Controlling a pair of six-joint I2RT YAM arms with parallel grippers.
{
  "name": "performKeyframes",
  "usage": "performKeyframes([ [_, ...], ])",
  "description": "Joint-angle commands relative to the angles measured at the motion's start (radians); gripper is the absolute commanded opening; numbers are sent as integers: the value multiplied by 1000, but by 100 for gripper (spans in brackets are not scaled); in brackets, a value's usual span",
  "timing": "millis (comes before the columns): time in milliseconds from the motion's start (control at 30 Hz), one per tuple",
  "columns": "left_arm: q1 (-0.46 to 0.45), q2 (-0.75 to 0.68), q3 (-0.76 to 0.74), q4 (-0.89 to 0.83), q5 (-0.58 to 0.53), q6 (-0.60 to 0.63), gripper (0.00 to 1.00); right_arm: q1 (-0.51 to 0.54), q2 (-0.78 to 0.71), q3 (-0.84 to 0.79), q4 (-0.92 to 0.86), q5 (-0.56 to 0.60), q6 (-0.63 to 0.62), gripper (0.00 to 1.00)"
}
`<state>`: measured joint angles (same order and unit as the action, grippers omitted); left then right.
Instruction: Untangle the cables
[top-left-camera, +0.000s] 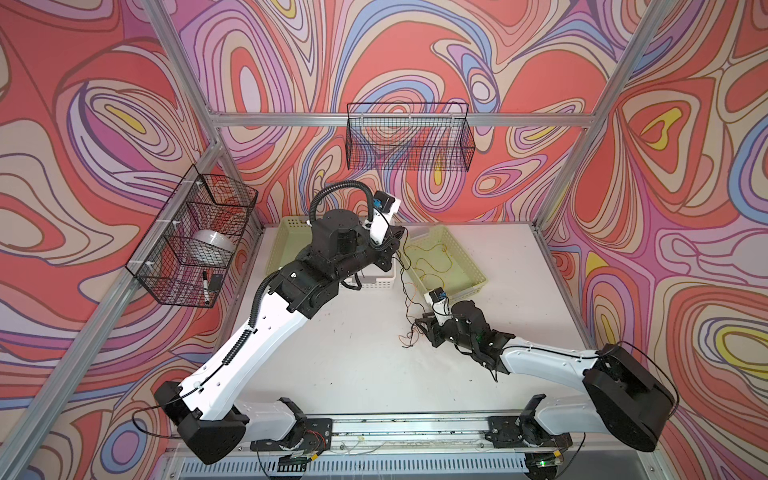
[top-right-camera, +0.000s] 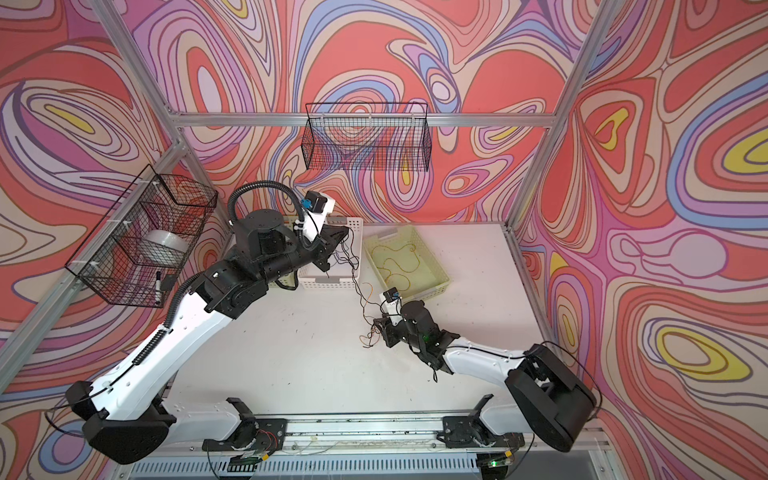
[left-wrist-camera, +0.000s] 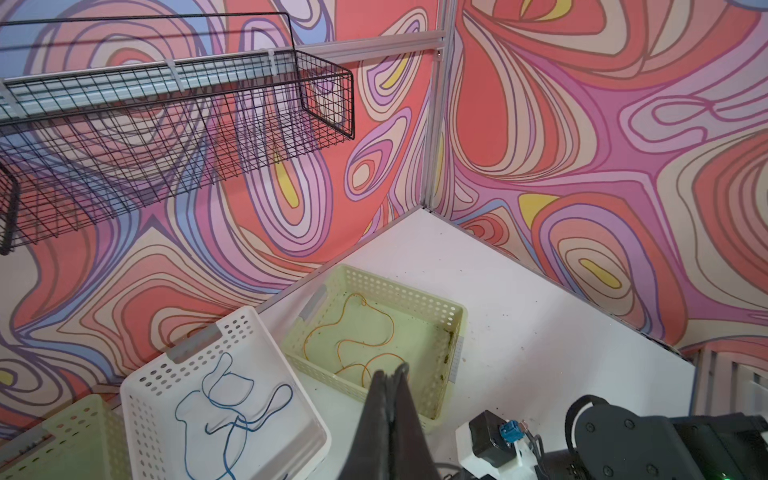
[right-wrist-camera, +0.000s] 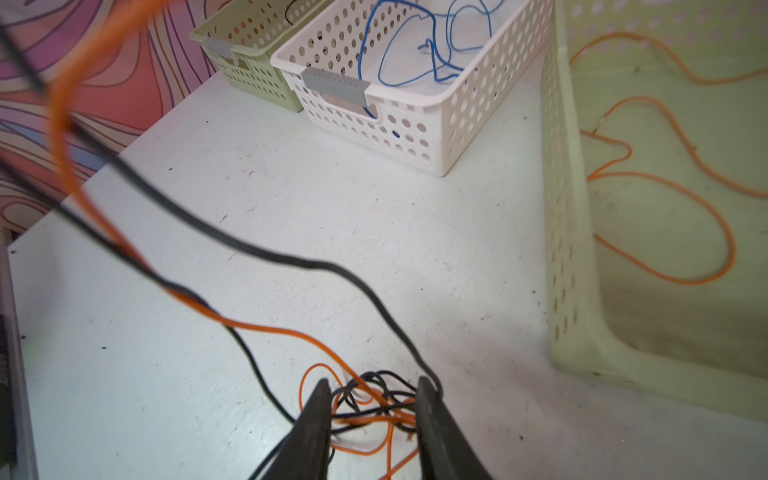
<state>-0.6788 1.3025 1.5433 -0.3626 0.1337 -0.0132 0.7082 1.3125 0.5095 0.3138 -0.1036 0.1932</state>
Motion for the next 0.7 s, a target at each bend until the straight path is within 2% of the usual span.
performKeyframes([
  [0,7,-26,-33,60,93,-44,0,4,-61,-1,-16,28,-31,43],
  [133,5,-27,-42,54,133,-62,0,2,-85,50,-13,2,-15,47],
  [233,5,-31,-49,63,142,-69,0,4,-72,91,-34,27,16,50],
  [467,4,-22,-35,91,170,-89,0,4,70,187,-106,88,83,52],
  [667,2,-13,0,80,167,-75,0,4,164,219,-58,-89,102,54],
])
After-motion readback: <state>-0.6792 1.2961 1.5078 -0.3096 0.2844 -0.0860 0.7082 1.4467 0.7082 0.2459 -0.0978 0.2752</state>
